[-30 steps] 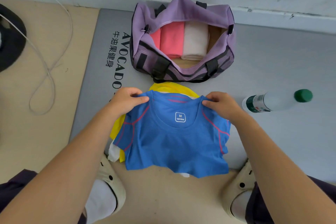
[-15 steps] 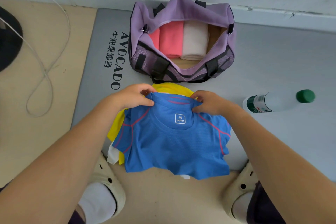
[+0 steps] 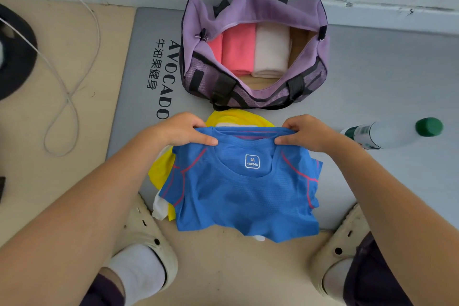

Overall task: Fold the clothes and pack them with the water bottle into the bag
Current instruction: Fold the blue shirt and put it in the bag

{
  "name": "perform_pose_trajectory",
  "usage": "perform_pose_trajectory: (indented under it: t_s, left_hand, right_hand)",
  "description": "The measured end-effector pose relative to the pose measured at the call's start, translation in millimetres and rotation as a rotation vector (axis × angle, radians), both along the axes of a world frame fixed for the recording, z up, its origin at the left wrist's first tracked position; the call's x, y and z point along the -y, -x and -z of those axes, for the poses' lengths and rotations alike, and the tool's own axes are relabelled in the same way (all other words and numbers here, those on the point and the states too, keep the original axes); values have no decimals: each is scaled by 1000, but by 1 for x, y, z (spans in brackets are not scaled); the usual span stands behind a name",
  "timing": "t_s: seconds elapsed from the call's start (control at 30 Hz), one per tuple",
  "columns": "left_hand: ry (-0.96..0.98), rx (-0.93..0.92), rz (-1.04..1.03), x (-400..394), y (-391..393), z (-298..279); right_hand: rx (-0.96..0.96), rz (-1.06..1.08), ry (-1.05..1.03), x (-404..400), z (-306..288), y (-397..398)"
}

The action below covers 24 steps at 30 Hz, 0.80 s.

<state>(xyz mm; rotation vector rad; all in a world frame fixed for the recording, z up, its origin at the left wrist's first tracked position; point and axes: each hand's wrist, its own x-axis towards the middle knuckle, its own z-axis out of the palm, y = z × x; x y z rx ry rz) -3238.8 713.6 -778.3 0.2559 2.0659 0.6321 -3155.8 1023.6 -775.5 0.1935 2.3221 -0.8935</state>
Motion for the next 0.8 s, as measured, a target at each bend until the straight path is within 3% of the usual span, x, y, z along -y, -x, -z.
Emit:
perform_pose_trajectory:
  t_s: [0.3,0.4,0.57,0.8]
  left_hand:
    - [139,-97,126,28,-9,-12]
    - [152,-173,156,27,-14,-20]
    - [-139,-151,-78,3,-29,-18]
    - [-89,-300,-148,2,-33,-2]
  right_hand:
    - [108,-122,-144,-20,-28,-16]
    - [77,0,-71,-21,-37,-19]
    - [18,203,109,-8,-41,-20]
    - [-120,412,246,3,-21,-21]
